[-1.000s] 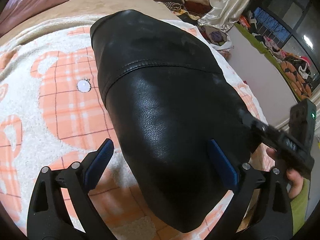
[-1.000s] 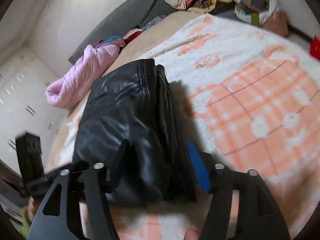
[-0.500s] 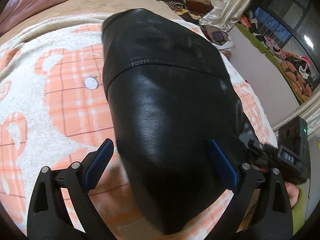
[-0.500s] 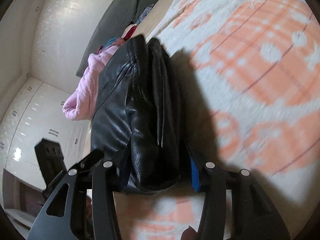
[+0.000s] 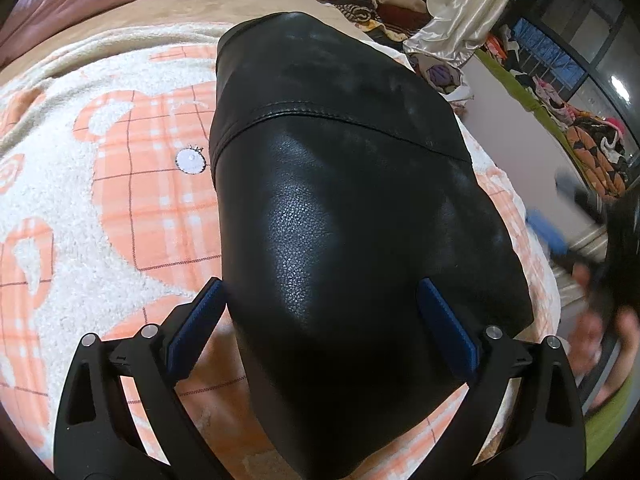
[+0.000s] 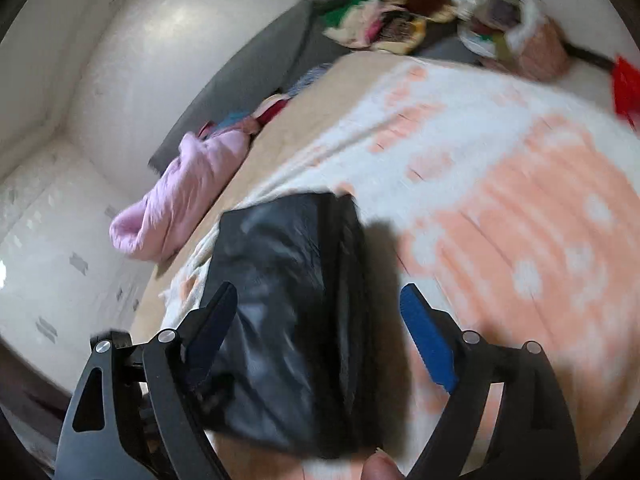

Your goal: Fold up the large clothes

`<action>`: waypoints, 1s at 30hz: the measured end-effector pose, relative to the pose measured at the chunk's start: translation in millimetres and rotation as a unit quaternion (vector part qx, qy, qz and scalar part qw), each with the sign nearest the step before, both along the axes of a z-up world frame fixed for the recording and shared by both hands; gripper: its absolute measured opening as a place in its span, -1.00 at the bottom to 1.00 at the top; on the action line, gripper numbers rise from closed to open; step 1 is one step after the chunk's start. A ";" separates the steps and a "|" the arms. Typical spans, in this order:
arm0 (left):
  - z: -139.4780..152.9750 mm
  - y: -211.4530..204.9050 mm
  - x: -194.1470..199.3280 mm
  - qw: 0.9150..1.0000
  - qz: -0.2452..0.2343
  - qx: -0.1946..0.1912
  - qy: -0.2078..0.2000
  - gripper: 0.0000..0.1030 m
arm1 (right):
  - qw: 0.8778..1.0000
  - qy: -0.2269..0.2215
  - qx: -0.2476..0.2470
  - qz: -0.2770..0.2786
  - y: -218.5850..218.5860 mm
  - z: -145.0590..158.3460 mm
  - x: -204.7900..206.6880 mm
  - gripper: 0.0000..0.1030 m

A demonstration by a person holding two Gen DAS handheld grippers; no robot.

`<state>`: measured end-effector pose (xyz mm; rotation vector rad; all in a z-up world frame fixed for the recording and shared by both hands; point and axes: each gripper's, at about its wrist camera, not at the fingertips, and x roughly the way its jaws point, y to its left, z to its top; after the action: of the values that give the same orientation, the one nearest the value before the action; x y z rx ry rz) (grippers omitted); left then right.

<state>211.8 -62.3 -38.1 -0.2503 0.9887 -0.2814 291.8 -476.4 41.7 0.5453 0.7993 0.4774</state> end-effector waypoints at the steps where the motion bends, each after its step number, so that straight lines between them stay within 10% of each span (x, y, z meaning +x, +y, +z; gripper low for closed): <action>1: 0.0 -1.1 0.9 1.000 0.001 0.001 0.000 0.75 | 1.000 0.001 -0.024 0.004 9.1 1.2 11.4 0.61; 6: 4.6 -6.4 -0.1 1.000 0.000 0.016 -0.004 0.75 | 0.996 0.036 -0.076 0.029 54.0 -21.8 71.4 0.38; 9: 8.4 -10.2 0.6 0.999 -0.004 0.034 -0.009 0.75 | 0.989 0.039 -0.134 0.045 74.7 -34.9 80.8 -0.58; 11: 12.9 -12.0 0.8 0.998 -0.007 0.053 -0.015 0.75 | 0.990 0.013 -0.126 0.056 78.3 -25.1 69.3 -0.76; 14: 20.2 -9.0 0.5 0.998 -0.006 0.060 -0.031 0.84 | 0.992 0.019 0.079 0.092 39.5 -24.7 67.2 -0.77; 20: 6.1 -13.3 4.8 0.999 -0.026 0.041 -0.016 0.84 | 0.985 0.110 0.120 0.060 18.5 -99.1 94.3 -0.76; 30: 6.5 -14.4 5.3 0.999 -0.022 0.034 -0.020 0.84 | 0.996 0.046 -0.069 0.045 48.6 -74.5 77.6 -0.33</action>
<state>217.2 -76.6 -31.5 -0.1618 0.9640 -0.2907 369.4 -427.8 -32.8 0.4060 0.9402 0.4792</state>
